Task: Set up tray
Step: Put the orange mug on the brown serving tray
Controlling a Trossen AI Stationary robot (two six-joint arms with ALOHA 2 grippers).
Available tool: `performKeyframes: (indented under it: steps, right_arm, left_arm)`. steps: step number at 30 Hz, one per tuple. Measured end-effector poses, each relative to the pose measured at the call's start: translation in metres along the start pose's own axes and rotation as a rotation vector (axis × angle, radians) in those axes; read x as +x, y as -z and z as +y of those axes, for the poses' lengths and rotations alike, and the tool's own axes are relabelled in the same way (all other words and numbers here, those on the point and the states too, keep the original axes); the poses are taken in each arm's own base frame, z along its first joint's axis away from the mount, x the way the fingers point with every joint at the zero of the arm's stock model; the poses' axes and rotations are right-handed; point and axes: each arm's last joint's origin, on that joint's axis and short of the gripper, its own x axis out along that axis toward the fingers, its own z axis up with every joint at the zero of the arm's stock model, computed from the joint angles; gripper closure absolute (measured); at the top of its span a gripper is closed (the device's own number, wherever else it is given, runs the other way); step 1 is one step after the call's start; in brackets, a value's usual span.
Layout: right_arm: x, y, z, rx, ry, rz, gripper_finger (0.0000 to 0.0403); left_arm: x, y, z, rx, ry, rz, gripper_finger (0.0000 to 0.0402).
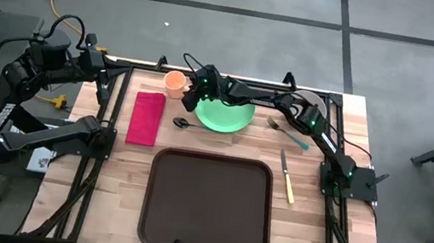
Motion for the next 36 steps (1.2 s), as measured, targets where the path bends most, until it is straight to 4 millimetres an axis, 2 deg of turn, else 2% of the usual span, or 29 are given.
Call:
performKeyframes:
  steps: [7,19,28,32,36]
  right_arm:
    - [0.000,0.000,0.000,-0.011,0.003,0.000,0.0269]
    - [0.000,0.000,0.000,-0.009,0.010,-0.002,0.0278]
    - [0.000,0.003,0.004,0.007,-0.023,0.027,0.0340]
    - [0.006,0.017,0.010,0.044,-0.037,0.104,0.0365]
    - [0.010,0.025,0.018,0.059,-0.036,0.126,0.0370]
  left_arm:
    - [0.000,0.000,0.000,0.000,0.000,0.000,0.0339]
    - [0.000,0.000,0.000,0.000,-0.001,0.000,0.0339]
    - [0.000,0.000,0.000,0.000,-0.001,0.000,0.0339]
    - [0.000,0.000,0.000,0.000,-0.001,0.000,0.0339]
    - [0.000,0.000,0.000,0.000,-0.001,0.000,0.0339]
